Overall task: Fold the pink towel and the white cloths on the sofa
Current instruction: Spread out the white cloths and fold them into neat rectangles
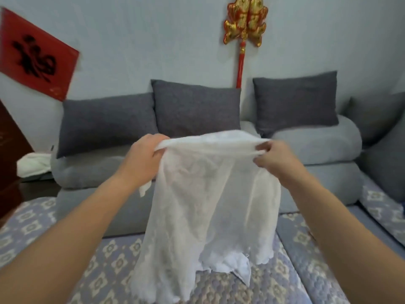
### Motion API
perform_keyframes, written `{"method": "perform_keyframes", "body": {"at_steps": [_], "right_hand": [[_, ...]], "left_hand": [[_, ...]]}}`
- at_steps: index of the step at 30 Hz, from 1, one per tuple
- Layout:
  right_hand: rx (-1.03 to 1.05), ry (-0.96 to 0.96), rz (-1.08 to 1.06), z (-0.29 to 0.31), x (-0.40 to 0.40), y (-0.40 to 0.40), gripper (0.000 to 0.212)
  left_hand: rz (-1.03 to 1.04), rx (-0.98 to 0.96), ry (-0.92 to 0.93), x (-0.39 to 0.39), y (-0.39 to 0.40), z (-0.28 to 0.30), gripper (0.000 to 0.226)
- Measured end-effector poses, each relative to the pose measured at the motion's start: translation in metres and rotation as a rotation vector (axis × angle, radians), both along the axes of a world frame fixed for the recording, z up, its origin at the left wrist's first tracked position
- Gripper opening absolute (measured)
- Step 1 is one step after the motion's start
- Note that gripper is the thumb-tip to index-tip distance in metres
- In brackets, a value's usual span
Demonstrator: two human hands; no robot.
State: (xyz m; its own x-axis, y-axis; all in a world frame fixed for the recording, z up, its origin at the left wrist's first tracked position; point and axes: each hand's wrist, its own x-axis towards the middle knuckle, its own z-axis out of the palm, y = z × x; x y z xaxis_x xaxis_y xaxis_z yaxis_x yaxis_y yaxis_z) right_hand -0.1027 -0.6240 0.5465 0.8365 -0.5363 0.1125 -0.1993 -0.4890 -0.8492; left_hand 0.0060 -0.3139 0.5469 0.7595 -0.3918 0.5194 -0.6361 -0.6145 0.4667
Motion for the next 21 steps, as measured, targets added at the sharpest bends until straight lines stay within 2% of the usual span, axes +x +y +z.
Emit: {"method": "perform_keyframes", "body": {"at_steps": [1,2,3,5,6,8,10,13,14,18,20,21], "right_hand": [[-0.272,0.143,-0.029,-0.012,-0.003,-0.005,0.011],[-0.452,0.236,-0.052,-0.021,-0.008,-0.008,0.019],[-0.518,0.256,-0.065,-0.027,-0.011,-0.011,0.025],[-0.557,0.147,-0.096,-0.03,-0.014,-0.019,0.029],[-0.499,0.081,-0.116,-0.024,-0.014,-0.02,0.028],[-0.2,-0.064,-0.132,-0.009,-0.014,-0.016,0.018],[0.039,-0.174,-0.108,-0.001,-0.015,-0.01,0.011],[-0.007,-0.197,-0.056,0.004,-0.018,-0.002,0.013],[-0.013,-0.199,-0.033,0.004,-0.018,-0.001,0.017],[0.111,-0.185,0.174,0.004,-0.022,0.0,0.035],[0.189,-0.149,0.281,0.004,-0.025,0.004,0.034],[0.211,-0.139,0.318,0.004,-0.025,0.008,0.033]], "left_hand": [[0.024,0.009,0.033,-0.002,0.003,0.003,0.02],[0.05,0.008,0.073,-0.003,0.005,0.005,0.02],[0.072,0.013,0.119,-0.006,0.007,0.007,0.022],[0.093,0.056,0.191,-0.009,0.009,0.01,0.021],[0.092,0.083,0.218,-0.01,0.009,0.011,0.019],[0.068,0.089,0.28,-0.013,0.01,0.014,0.011],[0.059,0.193,0.284,-0.014,0.013,0.018,0.006],[0.027,0.448,0.233,-0.014,0.023,0.017,0.002],[0.019,0.496,0.237,-0.012,0.028,0.015,0.008],[0.055,0.668,0.399,-0.006,0.052,0.003,0.028],[0.053,0.667,0.518,-0.006,0.062,-0.004,0.028],[0.039,0.582,0.585,-0.008,0.064,-0.009,0.02]]}}
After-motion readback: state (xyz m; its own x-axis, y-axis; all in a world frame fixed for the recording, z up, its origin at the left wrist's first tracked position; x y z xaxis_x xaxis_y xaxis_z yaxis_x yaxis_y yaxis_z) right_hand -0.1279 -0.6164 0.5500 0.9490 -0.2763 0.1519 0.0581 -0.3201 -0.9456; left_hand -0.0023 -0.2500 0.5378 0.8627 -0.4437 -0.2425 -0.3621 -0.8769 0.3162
